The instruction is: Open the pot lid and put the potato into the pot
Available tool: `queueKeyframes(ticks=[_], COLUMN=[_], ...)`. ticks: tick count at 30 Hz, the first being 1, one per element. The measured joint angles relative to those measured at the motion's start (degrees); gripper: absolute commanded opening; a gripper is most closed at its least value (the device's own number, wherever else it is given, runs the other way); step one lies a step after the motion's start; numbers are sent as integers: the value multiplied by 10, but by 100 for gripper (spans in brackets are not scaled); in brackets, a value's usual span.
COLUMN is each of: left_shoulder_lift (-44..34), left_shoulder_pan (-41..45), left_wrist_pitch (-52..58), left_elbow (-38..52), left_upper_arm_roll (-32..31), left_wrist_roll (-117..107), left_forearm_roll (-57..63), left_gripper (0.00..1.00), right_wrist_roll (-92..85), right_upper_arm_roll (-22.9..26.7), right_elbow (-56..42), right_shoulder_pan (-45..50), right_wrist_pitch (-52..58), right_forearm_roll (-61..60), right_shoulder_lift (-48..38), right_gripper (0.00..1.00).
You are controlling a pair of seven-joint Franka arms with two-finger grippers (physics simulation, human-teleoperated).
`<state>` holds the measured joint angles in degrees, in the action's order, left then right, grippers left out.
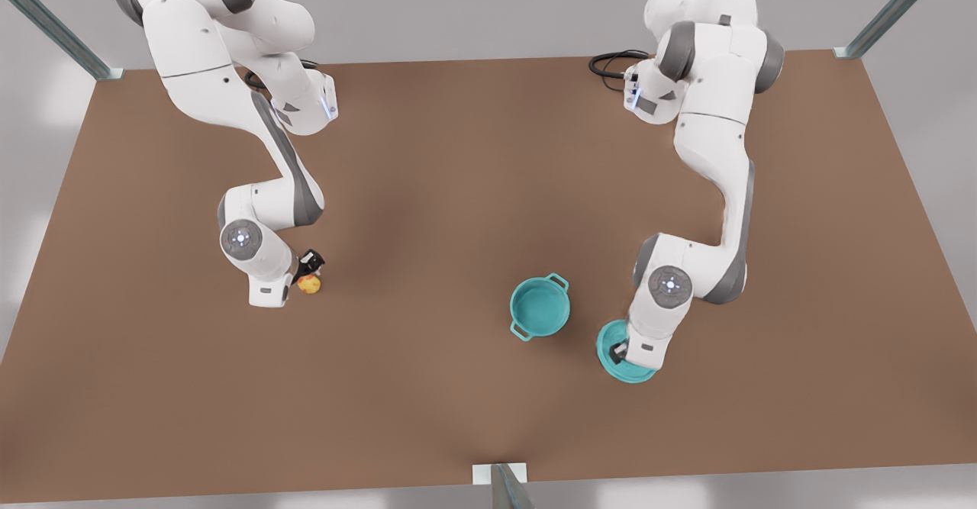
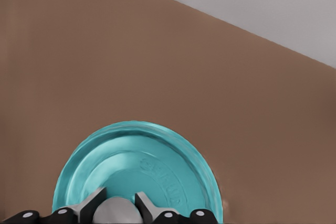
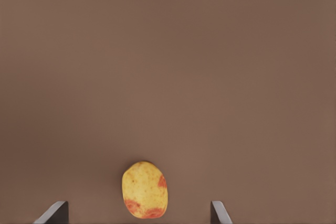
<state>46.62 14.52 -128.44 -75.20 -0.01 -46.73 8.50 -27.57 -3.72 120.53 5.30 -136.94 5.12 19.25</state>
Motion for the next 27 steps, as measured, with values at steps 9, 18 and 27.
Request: queueKeyframes(ticks=[9, 18, 27], left_shoulder_lift=[23, -383, -394], left_shoulder_pan=[-43, -125, -123], left_wrist_pitch=[-1, 229, 292], left_elbow=[12, -195, -190], left_upper_arm_roll=[-2, -1, -4], left_wrist_roll=[98, 251, 349], left_forearm_roll=[-23, -112, -116], left_gripper=[100, 100, 100], right_wrist_roll=[-32, -54, -67], right_upper_arm_roll=[1, 2, 4], right_elbow=[45, 58, 40], right_shoulder_pan=[-3, -3, -3], right_wrist_pitch=[-41, -71, -93], right_forearm_roll=[0, 0, -1], right_shoulder_lift=[6, 39, 68], right_gripper=[100, 100, 100])
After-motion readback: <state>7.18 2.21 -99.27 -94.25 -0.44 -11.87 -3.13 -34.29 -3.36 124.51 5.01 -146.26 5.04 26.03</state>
